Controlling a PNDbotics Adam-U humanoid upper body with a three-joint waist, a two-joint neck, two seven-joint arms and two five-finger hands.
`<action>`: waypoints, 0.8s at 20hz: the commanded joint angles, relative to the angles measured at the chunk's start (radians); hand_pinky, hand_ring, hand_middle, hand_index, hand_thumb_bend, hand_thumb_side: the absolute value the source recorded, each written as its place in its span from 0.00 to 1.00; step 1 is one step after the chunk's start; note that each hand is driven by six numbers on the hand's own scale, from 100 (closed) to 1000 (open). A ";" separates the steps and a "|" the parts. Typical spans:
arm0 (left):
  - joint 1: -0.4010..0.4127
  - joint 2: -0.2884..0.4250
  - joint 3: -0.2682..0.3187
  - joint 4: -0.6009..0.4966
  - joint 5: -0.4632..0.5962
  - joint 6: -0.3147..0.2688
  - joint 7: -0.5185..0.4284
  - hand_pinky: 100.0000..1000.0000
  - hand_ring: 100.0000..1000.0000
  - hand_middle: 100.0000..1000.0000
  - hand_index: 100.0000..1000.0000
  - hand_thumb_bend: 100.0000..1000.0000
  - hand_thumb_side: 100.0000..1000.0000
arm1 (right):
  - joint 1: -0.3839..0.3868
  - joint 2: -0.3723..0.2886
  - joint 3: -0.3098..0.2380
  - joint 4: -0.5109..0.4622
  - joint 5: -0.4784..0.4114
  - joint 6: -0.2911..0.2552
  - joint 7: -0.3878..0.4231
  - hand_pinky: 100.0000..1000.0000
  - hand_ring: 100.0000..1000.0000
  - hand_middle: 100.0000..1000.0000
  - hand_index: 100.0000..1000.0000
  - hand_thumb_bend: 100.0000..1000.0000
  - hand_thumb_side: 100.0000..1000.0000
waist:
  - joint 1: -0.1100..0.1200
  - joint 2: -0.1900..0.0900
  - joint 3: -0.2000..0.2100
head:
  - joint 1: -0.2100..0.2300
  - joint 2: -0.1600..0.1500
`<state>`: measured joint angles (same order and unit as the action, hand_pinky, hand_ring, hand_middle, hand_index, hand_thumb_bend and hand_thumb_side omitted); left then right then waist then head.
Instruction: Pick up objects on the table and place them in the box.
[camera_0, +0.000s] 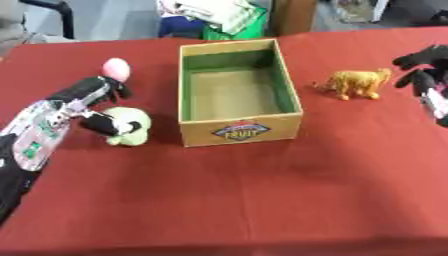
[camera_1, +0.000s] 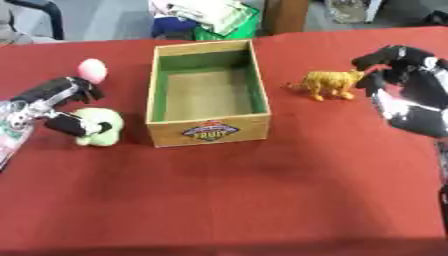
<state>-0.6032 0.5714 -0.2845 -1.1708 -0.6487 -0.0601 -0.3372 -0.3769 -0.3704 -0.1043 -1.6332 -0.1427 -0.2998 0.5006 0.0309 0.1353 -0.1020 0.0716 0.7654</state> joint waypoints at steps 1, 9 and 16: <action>-0.009 0.017 -0.003 0.026 -0.022 -0.018 -0.058 0.58 0.41 0.40 0.62 0.35 0.23 | -0.011 -0.011 -0.003 -0.011 -0.007 -0.004 0.002 0.53 0.75 0.55 0.65 0.00 0.12 | -0.004 -0.010 0.000 | 0.004 0.005; -0.013 0.036 0.033 -0.050 0.010 0.041 0.037 0.47 0.19 0.06 0.42 0.26 0.19 | -0.010 -0.012 -0.004 -0.011 -0.005 -0.002 0.002 0.53 0.75 0.55 0.65 0.00 0.12 | -0.001 -0.012 0.007 | 0.000 0.005; -0.091 0.059 0.057 -0.178 0.101 0.084 0.107 0.46 0.19 0.04 0.44 0.21 0.16 | -0.012 -0.009 0.003 -0.010 -0.008 -0.003 0.006 0.53 0.75 0.55 0.65 0.00 0.13 | -0.003 -0.019 -0.007 | 0.011 0.005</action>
<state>-0.6692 0.5951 -0.2437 -1.3142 -0.5646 0.0172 -0.2451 -0.3771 -0.3647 -0.1009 -1.6327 -0.1428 -0.2993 0.5018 0.0292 0.1324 -0.1102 0.0774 0.7654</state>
